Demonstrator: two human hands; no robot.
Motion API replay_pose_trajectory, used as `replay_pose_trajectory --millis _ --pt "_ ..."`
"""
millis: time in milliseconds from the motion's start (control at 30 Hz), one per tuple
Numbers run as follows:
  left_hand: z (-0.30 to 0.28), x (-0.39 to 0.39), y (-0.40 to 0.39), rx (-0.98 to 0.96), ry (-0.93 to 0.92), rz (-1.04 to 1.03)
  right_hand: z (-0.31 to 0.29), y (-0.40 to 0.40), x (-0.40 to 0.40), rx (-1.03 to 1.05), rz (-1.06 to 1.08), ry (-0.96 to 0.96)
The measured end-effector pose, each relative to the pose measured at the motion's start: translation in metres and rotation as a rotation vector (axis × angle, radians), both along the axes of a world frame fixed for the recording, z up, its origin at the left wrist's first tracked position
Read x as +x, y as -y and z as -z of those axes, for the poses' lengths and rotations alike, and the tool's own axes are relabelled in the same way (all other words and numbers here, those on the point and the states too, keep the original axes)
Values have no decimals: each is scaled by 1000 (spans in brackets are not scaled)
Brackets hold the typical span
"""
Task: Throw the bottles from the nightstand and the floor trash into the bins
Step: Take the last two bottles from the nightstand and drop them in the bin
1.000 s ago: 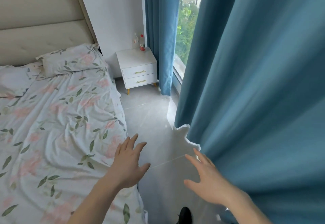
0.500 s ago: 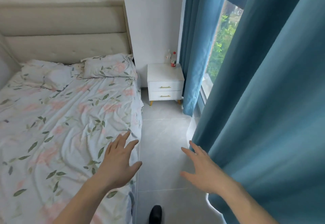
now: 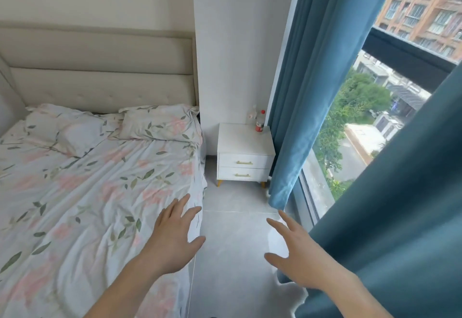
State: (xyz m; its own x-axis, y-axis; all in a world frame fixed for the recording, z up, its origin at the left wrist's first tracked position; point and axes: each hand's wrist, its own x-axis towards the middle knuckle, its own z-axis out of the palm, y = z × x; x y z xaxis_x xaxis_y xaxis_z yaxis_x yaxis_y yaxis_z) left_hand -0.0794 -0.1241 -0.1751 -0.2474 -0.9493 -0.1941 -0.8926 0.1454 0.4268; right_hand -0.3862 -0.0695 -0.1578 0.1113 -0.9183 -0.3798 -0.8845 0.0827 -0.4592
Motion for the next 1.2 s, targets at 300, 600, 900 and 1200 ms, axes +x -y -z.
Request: replay_pose_trajectory --millis 300,600,900,1200 --pt "-21 -44 161 -18 7 145 0 130 -25 -7 43 7" --pt "-12 -100 326 -10 9 135 23 305 -70 -8 13 32" --pt "-13 -134 478 32 36 14 35 491 -124 33 -18 39" --pt "17 -151 620 105 30 28 59 644 -148 93 -13 68"
